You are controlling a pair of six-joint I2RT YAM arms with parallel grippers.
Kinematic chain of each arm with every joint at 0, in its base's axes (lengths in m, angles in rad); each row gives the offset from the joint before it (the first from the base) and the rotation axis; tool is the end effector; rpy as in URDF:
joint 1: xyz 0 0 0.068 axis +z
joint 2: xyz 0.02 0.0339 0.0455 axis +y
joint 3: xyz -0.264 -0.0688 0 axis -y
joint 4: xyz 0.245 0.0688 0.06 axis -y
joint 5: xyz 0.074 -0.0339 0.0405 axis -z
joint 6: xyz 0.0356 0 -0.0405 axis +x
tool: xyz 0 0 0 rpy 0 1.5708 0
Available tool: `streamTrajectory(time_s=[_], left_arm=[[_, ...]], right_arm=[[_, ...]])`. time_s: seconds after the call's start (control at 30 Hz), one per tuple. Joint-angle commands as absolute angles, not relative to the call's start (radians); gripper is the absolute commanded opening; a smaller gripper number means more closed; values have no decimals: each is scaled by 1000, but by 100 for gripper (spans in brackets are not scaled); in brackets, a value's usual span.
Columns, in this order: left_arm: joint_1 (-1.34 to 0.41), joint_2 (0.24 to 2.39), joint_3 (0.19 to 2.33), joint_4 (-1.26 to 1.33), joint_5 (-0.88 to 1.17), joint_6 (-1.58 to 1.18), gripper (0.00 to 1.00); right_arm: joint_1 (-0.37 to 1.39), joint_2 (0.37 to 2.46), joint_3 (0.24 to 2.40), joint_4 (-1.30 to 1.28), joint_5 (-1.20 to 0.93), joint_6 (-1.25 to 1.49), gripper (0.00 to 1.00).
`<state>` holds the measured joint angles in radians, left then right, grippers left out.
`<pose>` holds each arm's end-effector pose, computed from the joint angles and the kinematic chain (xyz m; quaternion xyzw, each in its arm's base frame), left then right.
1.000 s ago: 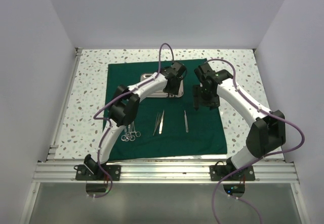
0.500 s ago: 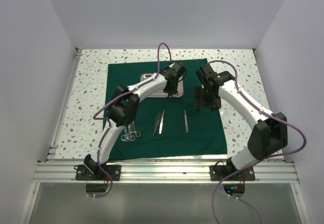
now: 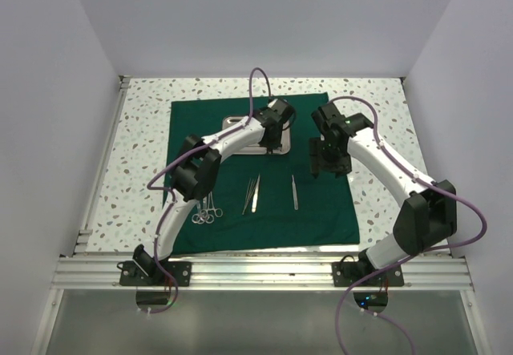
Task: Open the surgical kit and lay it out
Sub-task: Pick up the medical item from the container, then place the medical item in the surgical kit.
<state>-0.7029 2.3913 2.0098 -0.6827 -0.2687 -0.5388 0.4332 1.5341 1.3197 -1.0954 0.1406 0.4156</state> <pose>0.3993 -0.3260 0.1633 0.0452 0.9589 -0.0390 0.2774 0.2659 0.1175 0.2783 0.0004 0.9891 -0.0100 0.1470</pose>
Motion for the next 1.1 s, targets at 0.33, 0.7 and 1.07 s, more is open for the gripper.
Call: streamTrajectory(time_s=[0.33, 0.7, 1.07], left_arm=[[-721, 2220, 2025, -836, -294, -669, 0], [-871, 2088, 1938, -948, -310, -909, 0], [-1086, 2082, 1777, -936, -304, -1141, 0]], right_arm=[[413, 1485, 1477, -1111, 183, 428, 63], [413, 1391, 1361, -1014, 130, 449, 63], [406, 1301, 1241, -966, 114, 460, 63]])
